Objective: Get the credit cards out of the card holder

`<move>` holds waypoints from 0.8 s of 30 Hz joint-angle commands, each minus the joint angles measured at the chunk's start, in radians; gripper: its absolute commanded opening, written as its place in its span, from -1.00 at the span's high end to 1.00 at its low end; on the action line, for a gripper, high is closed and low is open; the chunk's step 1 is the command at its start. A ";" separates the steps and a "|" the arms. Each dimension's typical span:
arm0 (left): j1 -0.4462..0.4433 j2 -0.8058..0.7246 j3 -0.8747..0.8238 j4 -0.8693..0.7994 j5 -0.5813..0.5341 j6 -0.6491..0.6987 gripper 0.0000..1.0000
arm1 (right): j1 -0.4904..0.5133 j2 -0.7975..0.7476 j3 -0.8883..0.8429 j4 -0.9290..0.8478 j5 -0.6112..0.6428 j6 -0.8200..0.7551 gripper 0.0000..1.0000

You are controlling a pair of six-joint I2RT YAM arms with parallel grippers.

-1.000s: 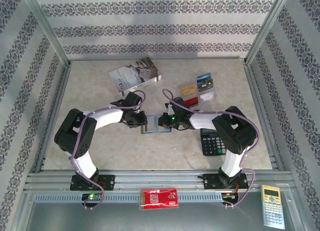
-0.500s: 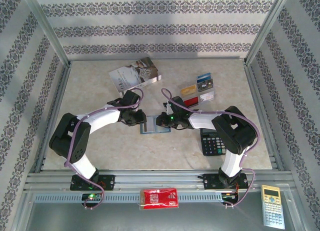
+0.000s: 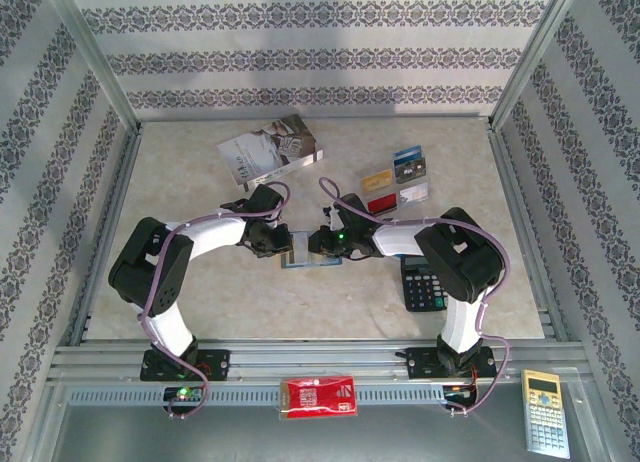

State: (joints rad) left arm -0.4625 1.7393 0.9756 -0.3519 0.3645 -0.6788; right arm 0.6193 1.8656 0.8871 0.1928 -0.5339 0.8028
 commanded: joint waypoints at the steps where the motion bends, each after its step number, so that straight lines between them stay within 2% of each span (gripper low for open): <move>1: -0.003 0.045 -0.008 -0.010 -0.002 -0.016 0.75 | 0.002 0.027 0.012 0.035 -0.029 0.005 0.66; 10: -0.002 0.074 -0.010 0.005 0.034 -0.010 0.84 | 0.000 0.049 0.009 0.073 -0.058 0.011 0.74; 24: -0.004 0.105 -0.005 0.013 0.086 0.013 0.84 | 0.015 0.052 0.014 0.094 -0.077 0.008 0.64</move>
State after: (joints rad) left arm -0.4492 1.7668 0.9993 -0.3519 0.4000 -0.6838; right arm 0.6106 1.8881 0.8875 0.2428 -0.5858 0.8143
